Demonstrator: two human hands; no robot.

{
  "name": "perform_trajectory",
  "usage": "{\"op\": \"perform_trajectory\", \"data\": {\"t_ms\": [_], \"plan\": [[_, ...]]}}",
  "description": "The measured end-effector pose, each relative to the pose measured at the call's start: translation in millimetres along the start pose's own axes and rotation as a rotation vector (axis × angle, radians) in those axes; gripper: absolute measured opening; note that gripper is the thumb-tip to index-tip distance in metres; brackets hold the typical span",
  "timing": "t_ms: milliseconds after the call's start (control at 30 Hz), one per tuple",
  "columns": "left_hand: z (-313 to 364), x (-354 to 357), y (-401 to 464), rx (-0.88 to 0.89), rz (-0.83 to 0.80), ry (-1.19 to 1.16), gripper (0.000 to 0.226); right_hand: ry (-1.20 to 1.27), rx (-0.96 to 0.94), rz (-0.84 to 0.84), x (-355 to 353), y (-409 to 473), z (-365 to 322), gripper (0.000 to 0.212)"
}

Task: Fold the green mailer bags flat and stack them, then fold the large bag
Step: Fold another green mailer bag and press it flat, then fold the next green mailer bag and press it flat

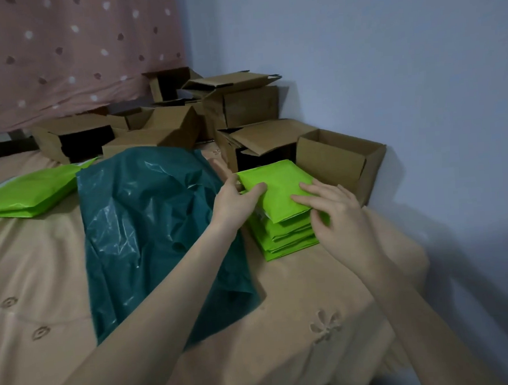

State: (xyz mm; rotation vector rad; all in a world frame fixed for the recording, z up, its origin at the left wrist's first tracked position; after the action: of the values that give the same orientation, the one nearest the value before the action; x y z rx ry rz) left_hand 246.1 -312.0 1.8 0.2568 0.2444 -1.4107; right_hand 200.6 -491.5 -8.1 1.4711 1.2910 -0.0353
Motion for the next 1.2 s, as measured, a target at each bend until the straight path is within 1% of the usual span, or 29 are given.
{"op": "perform_trajectory", "data": {"t_ms": [100, 167, 300, 433, 533, 667, 1033, 1200], "plan": [[-3, 0, 2, -0.022, 0.036, 0.098, 0.080, 0.034, 0.035, -0.040, 3, -2, 2, 0.037], [-4, 0, 3, -0.029, 0.022, 0.133, 0.083, 0.043, 0.071, -0.068, 3, -3, 2, 0.040], [-6, 2, 4, 0.014, -0.014, 0.125, 0.075, 0.015, 0.089, -0.110, 5, -5, 3, 0.044], [-6, 3, 4, 0.044, -0.005, 0.156, 0.064, -0.018, 0.109, -0.143, 9, -7, 7, 0.033], [-6, 3, 3, 0.056, 0.000, 0.151, 0.058, -0.024, 0.108, -0.134, 8, -5, 7, 0.032], [-1, -1, -2, 0.127, 0.024, 0.131, 0.056, -0.005, 0.097, -0.095, 4, -1, 1, 0.034], [21, -21, -25, 0.247, 0.054, 0.138, 0.056, 0.032, 0.073, -0.044, -16, 10, -28, 0.032], [35, -44, -46, 0.290, 0.118, 0.111, 0.051, 0.046, 0.030, 0.009, -23, 19, -54, 0.031]]}}
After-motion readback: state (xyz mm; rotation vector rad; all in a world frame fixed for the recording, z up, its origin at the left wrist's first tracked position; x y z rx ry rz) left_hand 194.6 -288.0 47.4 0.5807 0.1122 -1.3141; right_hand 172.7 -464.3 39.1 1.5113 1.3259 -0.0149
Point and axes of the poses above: each hand's wrist, its own y-axis towards the middle knuckle, its own x-axis out of the palm, z = x × y, the point moved 2 cm from there along y, towards the middle knuckle, and after that the axes turned 2 degrees about -x, right-handed, at the moved point
